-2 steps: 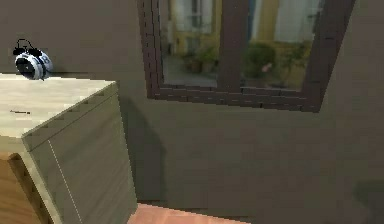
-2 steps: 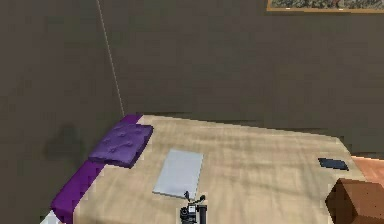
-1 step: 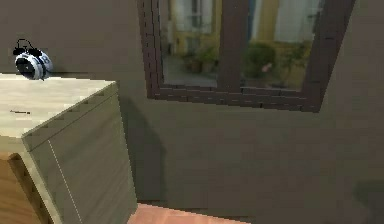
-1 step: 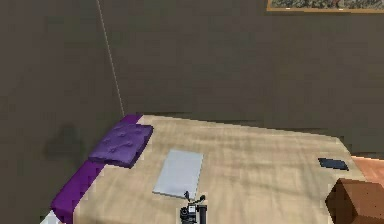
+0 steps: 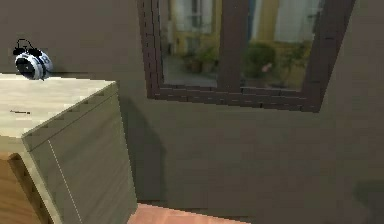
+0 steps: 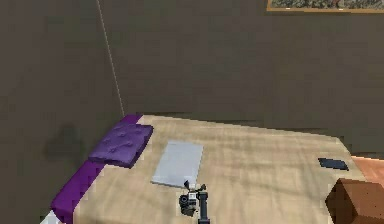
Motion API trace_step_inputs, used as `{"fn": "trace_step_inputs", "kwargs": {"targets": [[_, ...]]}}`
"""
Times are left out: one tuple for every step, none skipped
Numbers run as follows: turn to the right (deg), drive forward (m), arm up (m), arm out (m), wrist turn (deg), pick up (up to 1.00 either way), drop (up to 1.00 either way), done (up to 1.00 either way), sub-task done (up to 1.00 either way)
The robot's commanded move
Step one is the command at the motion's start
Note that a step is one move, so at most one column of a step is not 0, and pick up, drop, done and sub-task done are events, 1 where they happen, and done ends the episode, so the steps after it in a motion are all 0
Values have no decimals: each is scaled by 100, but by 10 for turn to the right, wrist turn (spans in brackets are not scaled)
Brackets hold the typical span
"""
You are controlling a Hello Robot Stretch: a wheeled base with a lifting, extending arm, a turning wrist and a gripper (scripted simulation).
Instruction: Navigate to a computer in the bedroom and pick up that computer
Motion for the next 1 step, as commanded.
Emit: {"fn": "trace_step_inputs", "kwargs": {"targets": [[0,0,0,0,0,0,0,100,0]]}}
